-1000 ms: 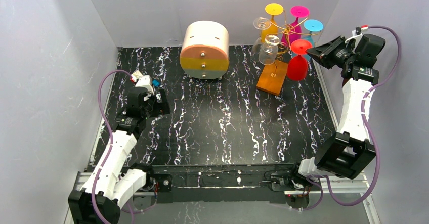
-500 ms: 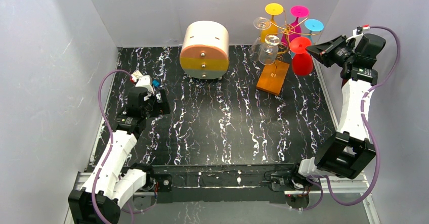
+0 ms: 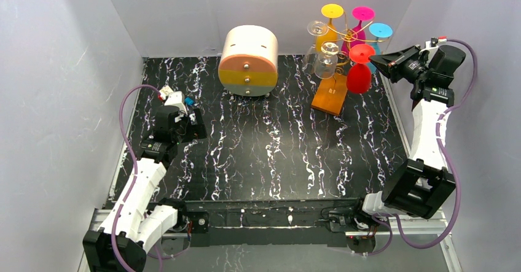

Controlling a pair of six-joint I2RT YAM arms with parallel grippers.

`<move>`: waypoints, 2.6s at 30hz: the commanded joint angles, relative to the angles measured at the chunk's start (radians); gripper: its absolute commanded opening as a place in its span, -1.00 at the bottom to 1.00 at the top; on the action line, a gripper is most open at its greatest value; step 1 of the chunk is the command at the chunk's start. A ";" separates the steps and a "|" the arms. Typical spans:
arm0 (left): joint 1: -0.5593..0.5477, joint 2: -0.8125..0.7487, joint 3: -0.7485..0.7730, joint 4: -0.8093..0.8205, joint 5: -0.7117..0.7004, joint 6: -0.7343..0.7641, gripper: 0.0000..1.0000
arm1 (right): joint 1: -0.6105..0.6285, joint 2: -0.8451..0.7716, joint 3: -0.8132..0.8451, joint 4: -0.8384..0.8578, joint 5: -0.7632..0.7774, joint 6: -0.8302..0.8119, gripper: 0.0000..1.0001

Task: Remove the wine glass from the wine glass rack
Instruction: Pick up the wine glass from the wine rack.

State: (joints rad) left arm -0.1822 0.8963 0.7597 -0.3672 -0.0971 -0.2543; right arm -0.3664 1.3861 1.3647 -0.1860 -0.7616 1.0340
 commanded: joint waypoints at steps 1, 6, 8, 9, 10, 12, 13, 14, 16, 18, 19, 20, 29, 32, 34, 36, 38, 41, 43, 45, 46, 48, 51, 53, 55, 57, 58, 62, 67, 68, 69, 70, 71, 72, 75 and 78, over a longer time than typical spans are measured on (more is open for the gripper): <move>0.004 0.001 -0.013 -0.012 -0.016 0.001 0.97 | -0.006 -0.028 -0.014 0.145 -0.063 0.095 -0.97; 0.003 0.009 -0.012 -0.012 -0.011 0.003 0.97 | -0.006 -0.021 -0.011 0.139 -0.080 0.102 -0.97; 0.003 0.009 -0.011 -0.012 -0.010 0.003 0.97 | -0.006 -0.024 -0.008 0.125 -0.078 0.095 -0.97; 0.003 0.010 -0.011 -0.013 -0.011 0.003 0.97 | -0.006 -0.027 -0.005 0.114 -0.075 0.087 -0.97; 0.003 0.010 -0.011 -0.012 -0.013 0.003 0.97 | -0.006 -0.028 -0.003 0.103 -0.072 0.079 -0.97; 0.003 0.010 -0.011 -0.012 -0.013 0.003 0.97 | -0.006 -0.030 -0.007 0.092 -0.075 0.072 -0.97; 0.003 0.010 -0.011 -0.013 -0.015 0.003 0.97 | -0.006 -0.029 -0.007 0.092 -0.083 0.070 -0.97; 0.003 0.010 -0.011 -0.012 -0.014 0.003 0.97 | -0.006 -0.029 -0.007 0.089 -0.089 0.067 -0.97; 0.003 0.010 -0.011 -0.012 -0.013 0.003 0.97 | -0.006 -0.028 -0.008 0.088 -0.084 0.062 -0.97; 0.004 0.010 -0.012 -0.012 -0.011 0.003 0.97 | -0.006 -0.021 0.000 0.088 -0.082 0.063 -0.97; 0.003 0.010 -0.011 -0.012 -0.011 0.003 0.97 | -0.006 -0.016 0.004 0.088 -0.083 0.064 -0.97; 0.003 0.010 -0.011 -0.012 -0.012 0.004 0.97 | -0.006 -0.011 0.009 0.090 -0.080 0.067 -0.97; 0.003 0.010 -0.011 -0.012 -0.016 0.003 0.97 | -0.006 0.028 0.048 0.093 -0.020 0.102 -0.97; 0.003 0.012 -0.012 -0.012 -0.016 0.003 0.97 | -0.005 0.036 0.040 0.109 -0.029 0.120 -0.97; 0.003 0.013 -0.011 -0.012 -0.016 0.003 0.97 | -0.006 0.038 0.040 0.112 -0.019 0.125 -0.97; 0.003 0.015 -0.011 -0.013 -0.013 0.003 0.97 | -0.006 0.046 0.050 0.112 -0.012 0.133 -0.97; 0.003 0.016 -0.010 -0.012 -0.011 0.003 0.97 | -0.006 0.051 0.051 0.123 -0.004 0.147 -0.97; 0.003 0.016 -0.010 -0.013 -0.014 0.003 0.97 | -0.006 0.051 0.048 0.135 0.014 0.159 -0.97; 0.003 0.016 -0.010 -0.012 -0.014 0.003 0.97 | -0.006 0.051 0.045 0.134 0.042 0.170 -0.97; 0.003 0.016 -0.010 -0.012 -0.015 0.003 0.97 | -0.006 0.057 0.034 0.157 0.046 0.197 -0.97; 0.003 0.018 -0.010 -0.012 -0.015 0.004 0.97 | -0.006 0.061 0.031 0.166 0.046 0.208 -0.97; 0.003 0.016 -0.010 -0.012 -0.016 0.004 0.97 | -0.006 0.063 0.026 0.177 0.044 0.226 -0.97; 0.003 0.015 -0.010 -0.014 -0.019 0.004 0.97 | -0.006 0.049 0.015 0.178 0.082 0.238 -0.97; 0.003 0.015 -0.010 -0.014 -0.020 0.004 0.97 | -0.006 0.043 0.014 0.177 0.100 0.242 -0.97; 0.003 0.015 -0.010 -0.013 -0.020 0.004 0.97 | -0.006 0.042 0.009 0.177 0.111 0.254 -0.97; 0.003 0.015 -0.010 -0.014 -0.020 0.004 0.97 | -0.006 0.041 0.003 0.176 0.122 0.266 -0.97; 0.003 0.015 -0.010 -0.014 -0.020 0.004 0.97 | -0.006 0.039 0.000 0.176 0.132 0.272 -0.97; 0.003 0.013 -0.010 -0.015 -0.021 0.004 0.97 | -0.006 0.030 -0.015 0.177 0.162 0.290 -0.97; 0.003 0.013 -0.010 -0.015 -0.021 0.004 0.97 | -0.012 0.019 -0.037 0.178 0.167 0.305 -0.97; 0.003 0.013 -0.010 -0.016 -0.022 0.004 0.97 | -0.012 0.014 -0.042 0.178 0.169 0.306 -0.97; 0.003 0.013 -0.010 -0.016 -0.028 0.002 0.97 | -0.015 0.009 -0.048 0.178 0.173 0.305 -0.97; 0.003 0.013 -0.010 -0.015 -0.036 -0.001 0.97 | -0.015 0.003 -0.055 0.178 0.179 0.303 -0.97; 0.003 0.013 -0.010 -0.015 -0.043 -0.002 0.97 | -0.018 -0.004 -0.063 0.178 0.187 0.301 -0.97; 0.003 0.013 -0.010 -0.016 -0.048 -0.003 0.97 | -0.024 -0.011 -0.071 0.178 0.191 0.301 -0.97; 0.003 0.010 -0.010 -0.015 -0.047 -0.005 0.97 | -0.035 -0.022 -0.082 0.212 0.183 0.299 -0.97; 0.003 0.010 -0.010 -0.015 -0.046 -0.004 0.97 | -0.040 -0.033 -0.083 0.210 0.180 0.296 -0.97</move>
State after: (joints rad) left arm -0.1822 0.9131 0.7597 -0.3676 -0.1238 -0.2558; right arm -0.3847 1.4014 1.2789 -0.0433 -0.6014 1.3281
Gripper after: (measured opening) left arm 0.983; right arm 0.079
